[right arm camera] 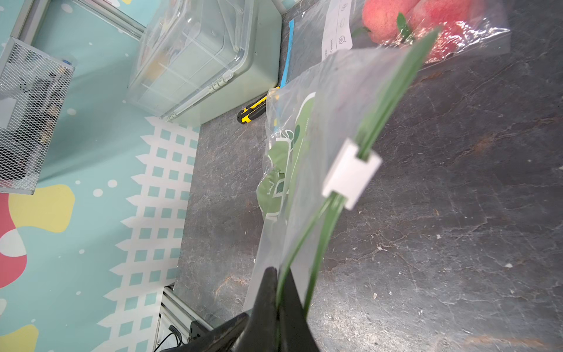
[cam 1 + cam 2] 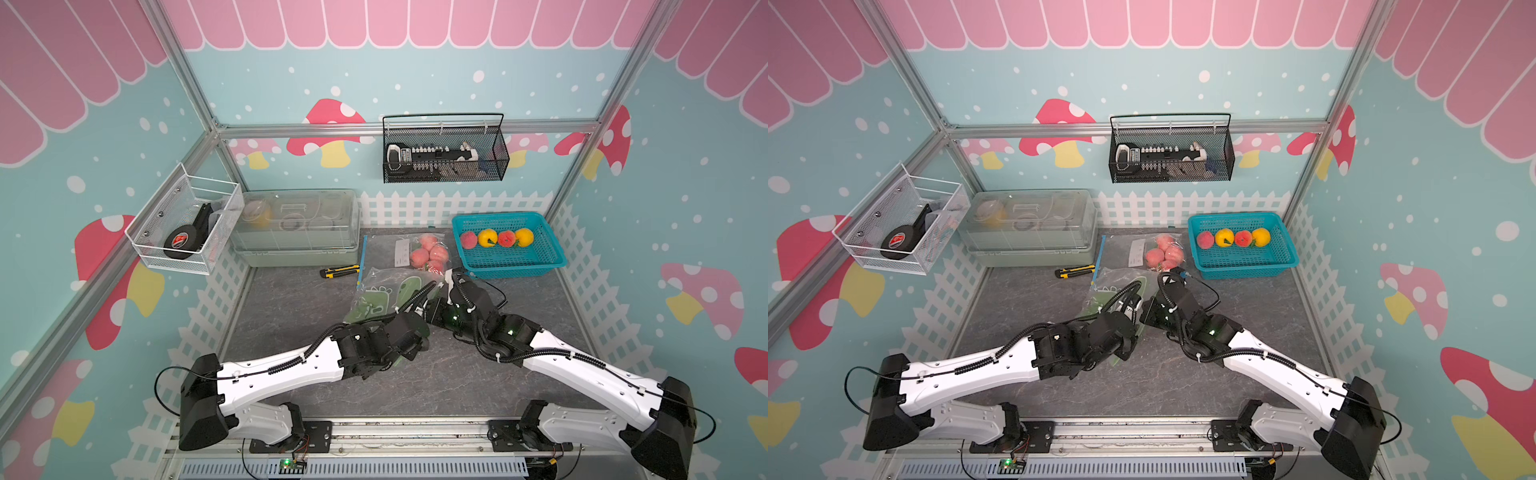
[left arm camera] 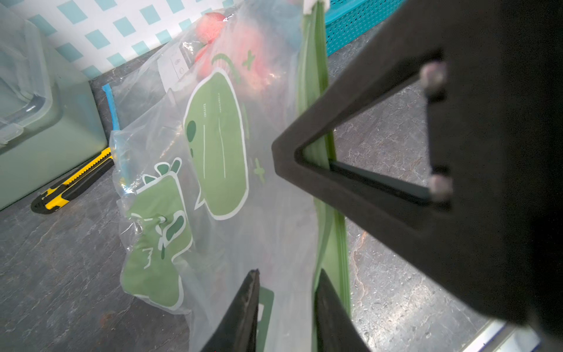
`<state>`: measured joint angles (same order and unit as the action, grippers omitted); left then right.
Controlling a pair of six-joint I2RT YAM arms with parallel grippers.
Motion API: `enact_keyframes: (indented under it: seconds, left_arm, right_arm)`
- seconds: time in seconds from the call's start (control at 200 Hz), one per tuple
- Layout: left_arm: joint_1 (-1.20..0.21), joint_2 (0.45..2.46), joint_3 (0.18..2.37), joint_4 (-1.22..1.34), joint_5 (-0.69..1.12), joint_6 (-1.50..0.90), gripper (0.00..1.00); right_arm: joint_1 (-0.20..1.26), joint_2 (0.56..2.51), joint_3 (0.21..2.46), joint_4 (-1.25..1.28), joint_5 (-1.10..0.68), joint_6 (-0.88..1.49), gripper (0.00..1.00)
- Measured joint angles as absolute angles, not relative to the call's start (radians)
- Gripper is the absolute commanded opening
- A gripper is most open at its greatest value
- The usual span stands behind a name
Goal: Place the peach in a zip-top bag and seal the zipper
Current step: Open the zipper of the food storage bag at the center of the board.
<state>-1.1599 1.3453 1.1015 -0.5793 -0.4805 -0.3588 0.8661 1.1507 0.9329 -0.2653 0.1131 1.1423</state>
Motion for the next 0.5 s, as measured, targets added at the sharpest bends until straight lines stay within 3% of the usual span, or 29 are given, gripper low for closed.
enact_keyframes:
  seconds: [0.045, 0.145, 0.225, 0.325, 0.5]
  left_arm:
    - [-1.16, 1.351, 1.102, -0.579, -0.481, -0.366, 0.0]
    - [-1.161, 1.354, 1.101, -0.579, -0.482, -0.367, 0.0]
    - [-1.161, 1.35, 1.101, -0.579, -0.486, -0.374, 0.0]
    - [-1.161, 1.339, 1.1, -0.579, -0.506, -0.396, 0.0]
    - [-1.161, 1.3, 1.1, -0.579, -0.543, -0.452, 0.0]
  right_arm:
    - [0.866, 1.151, 0.933, -0.265, 0.113, 1.142, 0.02]
    - [0.868, 1.151, 0.933, -0.265, 0.113, 1.131, 0.3]
    - [0.87, 1.151, 0.937, -0.265, 0.11, 1.1, 0.41]
    - [0.871, 1.138, 0.946, -0.263, 0.096, 1.026, 0.47]
    - [0.871, 1.06, 0.943, -0.257, 0.096, 0.937, 0.48]
